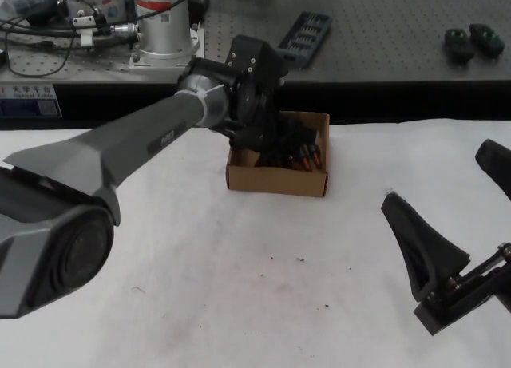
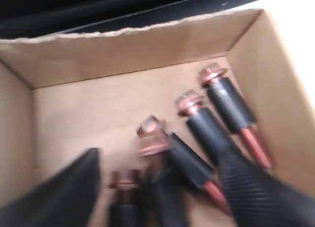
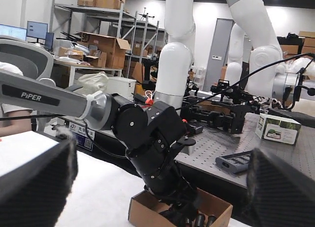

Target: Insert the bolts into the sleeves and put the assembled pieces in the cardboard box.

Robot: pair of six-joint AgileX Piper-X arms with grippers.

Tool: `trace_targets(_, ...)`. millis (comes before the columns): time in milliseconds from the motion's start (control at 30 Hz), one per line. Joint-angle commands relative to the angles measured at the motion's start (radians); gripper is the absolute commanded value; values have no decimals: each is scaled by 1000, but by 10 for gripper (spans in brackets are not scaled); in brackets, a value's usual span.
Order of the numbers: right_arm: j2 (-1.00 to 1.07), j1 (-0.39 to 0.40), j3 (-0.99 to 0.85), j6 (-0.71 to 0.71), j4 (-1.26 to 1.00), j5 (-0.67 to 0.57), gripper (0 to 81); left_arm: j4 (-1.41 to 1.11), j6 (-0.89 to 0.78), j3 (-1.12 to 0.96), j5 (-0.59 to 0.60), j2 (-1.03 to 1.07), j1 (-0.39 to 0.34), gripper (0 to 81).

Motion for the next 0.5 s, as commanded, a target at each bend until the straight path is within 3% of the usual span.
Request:
trace_targets(0,-11,-5,-1,14,-38,64,734,52,44,-46,85,-32,4,509)
trace_targets(167,-11,-5,-1,14,-14,67,734,158,134,-57,91,-185,4,43)
trace_targets(200,-11,-5,-1,14,-5,71,734,193,155,-57,89,-230,4,0)
trace_targets(333,-15,-5,-1,6,-3,122,734,384,212,-51,93,-409,4,6)
trace_targets(467,-76,8,22,-157,-36,336,734,507,243,17,133,-611,4,6)
